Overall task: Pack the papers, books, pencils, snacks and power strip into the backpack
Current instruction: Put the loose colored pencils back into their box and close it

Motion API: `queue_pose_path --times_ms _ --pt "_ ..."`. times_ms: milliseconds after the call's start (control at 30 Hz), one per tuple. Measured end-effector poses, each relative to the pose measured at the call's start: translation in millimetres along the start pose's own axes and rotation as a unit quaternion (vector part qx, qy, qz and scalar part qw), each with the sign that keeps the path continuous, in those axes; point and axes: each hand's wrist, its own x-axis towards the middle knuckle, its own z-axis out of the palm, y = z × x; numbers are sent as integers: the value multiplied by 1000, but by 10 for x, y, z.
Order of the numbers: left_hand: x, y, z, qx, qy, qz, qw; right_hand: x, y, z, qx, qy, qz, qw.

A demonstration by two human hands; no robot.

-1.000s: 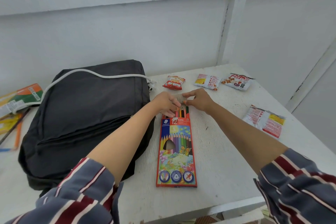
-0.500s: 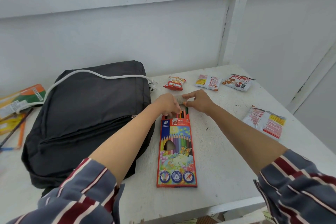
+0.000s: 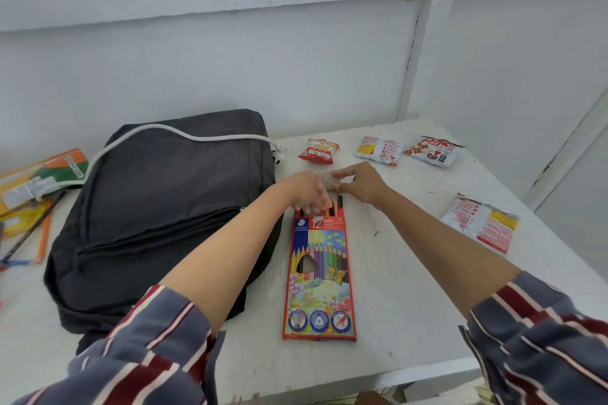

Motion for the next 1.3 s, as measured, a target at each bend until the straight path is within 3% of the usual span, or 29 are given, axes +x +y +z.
queue_pose_path --times_ms 300,500,800,1300 --pt "23 -49 73 2 146 62 987 -21 25 -21 -21 4 -2 1000" --pt "-231 -34 -34 71 342 121 929 -130 -165 -148 -89 59 -84 991" --pt "-806 -353 -257 175 497 72 847 -189 -1001 -54 -145 21 -196 970" --pt "-2428 -2441 -352 128 555 -95 816 -620 -2716 1656 -147 -112 -297 937"
